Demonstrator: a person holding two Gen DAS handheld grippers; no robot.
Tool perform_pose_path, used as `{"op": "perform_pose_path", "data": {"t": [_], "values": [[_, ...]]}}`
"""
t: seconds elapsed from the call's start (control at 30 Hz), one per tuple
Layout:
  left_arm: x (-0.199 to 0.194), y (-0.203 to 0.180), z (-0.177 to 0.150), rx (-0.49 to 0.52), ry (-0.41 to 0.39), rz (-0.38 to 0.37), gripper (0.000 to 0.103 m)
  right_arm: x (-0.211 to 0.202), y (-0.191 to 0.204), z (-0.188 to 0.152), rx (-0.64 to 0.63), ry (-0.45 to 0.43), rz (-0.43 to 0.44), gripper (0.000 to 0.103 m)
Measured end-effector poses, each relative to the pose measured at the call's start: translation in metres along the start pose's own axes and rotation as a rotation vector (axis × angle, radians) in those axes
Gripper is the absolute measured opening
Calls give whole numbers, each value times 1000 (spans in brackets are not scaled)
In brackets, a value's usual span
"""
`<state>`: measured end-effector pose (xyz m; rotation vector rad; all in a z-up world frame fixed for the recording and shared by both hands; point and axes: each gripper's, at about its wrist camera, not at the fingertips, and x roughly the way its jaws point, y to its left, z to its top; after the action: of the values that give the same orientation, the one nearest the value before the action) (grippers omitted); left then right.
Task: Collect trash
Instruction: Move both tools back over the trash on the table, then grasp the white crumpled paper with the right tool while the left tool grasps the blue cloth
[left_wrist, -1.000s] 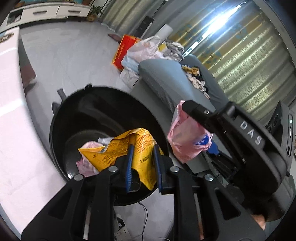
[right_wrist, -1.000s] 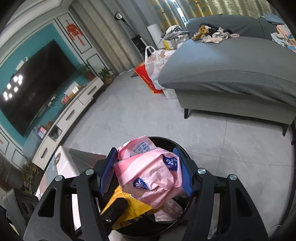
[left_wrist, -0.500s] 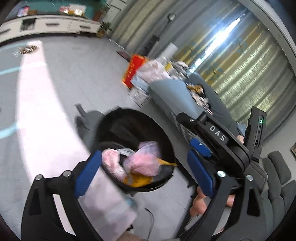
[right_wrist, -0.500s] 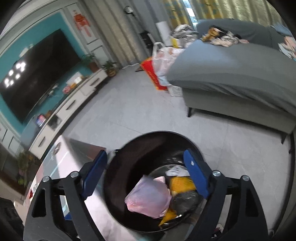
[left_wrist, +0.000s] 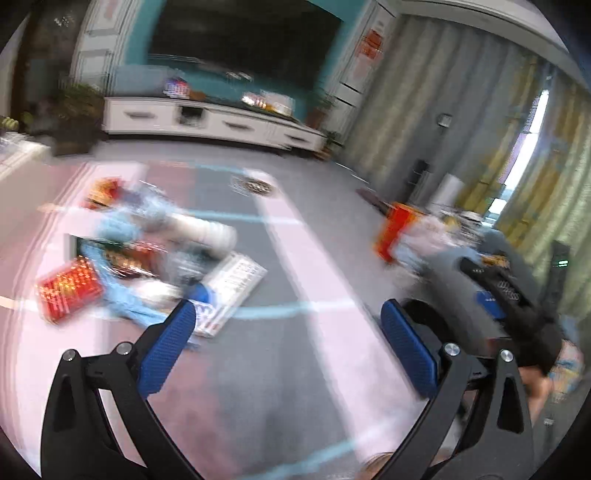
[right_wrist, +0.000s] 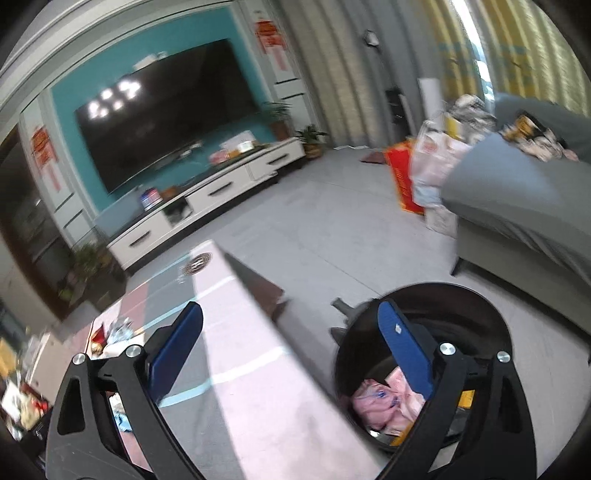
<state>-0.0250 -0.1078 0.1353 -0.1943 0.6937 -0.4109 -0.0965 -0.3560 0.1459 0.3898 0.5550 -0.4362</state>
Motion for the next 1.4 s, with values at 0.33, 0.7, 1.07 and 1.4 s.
{"op": "perform_pose_path", "data": {"t": [0.33,0.7,1.07,1.4], "values": [[-32,142,-5,-171,-107,274,100,13,91,-23,-180,-1,146,96],[-31,205,-16,-312,-135,290,100,29,168,-71,-363,78,204,96],[-17,230,-19,-388,-118,291,100,54,230,-74,-426,203,333,96],[-5,240,-23,-430,-86,269,100,86,257,-113,-517,287,357,96]]}}
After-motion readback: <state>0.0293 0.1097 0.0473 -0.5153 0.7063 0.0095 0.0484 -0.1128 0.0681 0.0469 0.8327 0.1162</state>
